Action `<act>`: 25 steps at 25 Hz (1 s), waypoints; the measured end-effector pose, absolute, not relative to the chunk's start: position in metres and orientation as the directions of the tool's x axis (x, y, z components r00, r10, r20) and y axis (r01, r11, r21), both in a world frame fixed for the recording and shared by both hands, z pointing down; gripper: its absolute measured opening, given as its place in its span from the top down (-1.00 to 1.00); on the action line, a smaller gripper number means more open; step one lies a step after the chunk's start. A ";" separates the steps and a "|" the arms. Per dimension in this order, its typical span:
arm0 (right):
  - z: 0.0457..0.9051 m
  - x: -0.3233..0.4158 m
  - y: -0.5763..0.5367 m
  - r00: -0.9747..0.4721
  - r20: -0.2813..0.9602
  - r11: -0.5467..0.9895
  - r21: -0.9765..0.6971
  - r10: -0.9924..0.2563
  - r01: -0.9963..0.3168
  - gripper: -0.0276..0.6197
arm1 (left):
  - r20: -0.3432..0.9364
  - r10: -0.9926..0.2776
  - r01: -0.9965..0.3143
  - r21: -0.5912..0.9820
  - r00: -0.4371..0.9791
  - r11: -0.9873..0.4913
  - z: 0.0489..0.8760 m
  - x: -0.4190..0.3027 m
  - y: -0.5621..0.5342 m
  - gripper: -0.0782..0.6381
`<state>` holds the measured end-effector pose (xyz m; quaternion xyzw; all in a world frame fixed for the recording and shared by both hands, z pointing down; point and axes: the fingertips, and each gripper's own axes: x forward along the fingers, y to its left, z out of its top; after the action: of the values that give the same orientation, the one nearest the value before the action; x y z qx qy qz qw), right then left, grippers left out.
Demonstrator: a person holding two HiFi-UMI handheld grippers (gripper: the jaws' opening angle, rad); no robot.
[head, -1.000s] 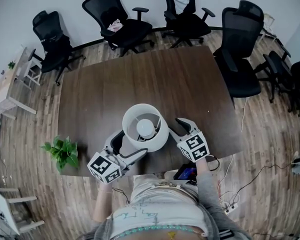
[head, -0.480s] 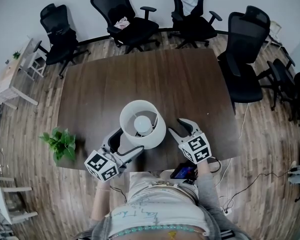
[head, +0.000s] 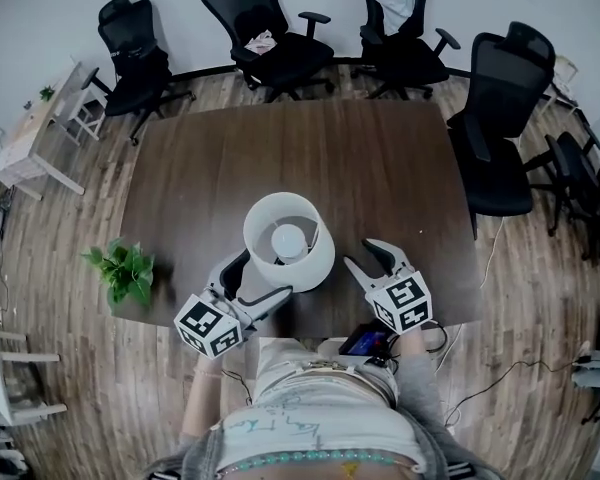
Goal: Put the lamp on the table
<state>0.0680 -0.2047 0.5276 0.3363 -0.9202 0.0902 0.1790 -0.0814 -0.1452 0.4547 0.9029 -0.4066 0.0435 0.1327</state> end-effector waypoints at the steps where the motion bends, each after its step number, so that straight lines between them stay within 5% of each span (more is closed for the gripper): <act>1: 0.524 0.068 -0.205 -0.712 0.384 0.759 -0.044 -0.588 -0.650 0.32 | 0.184 -0.727 -0.749 0.205 0.662 -0.630 0.454 -0.081 -0.145 -0.54; 25: 0.478 0.044 -0.189 -0.803 0.275 0.814 -0.102 -0.529 -0.571 0.33 | 0.147 -0.786 -0.796 0.200 0.600 -0.571 0.442 -0.087 -0.136 -0.44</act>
<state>0.0443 -0.1893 0.4782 0.2911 -0.9451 0.0902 0.1176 -0.0871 -0.1359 0.4419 0.8860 -0.4465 0.0208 0.1232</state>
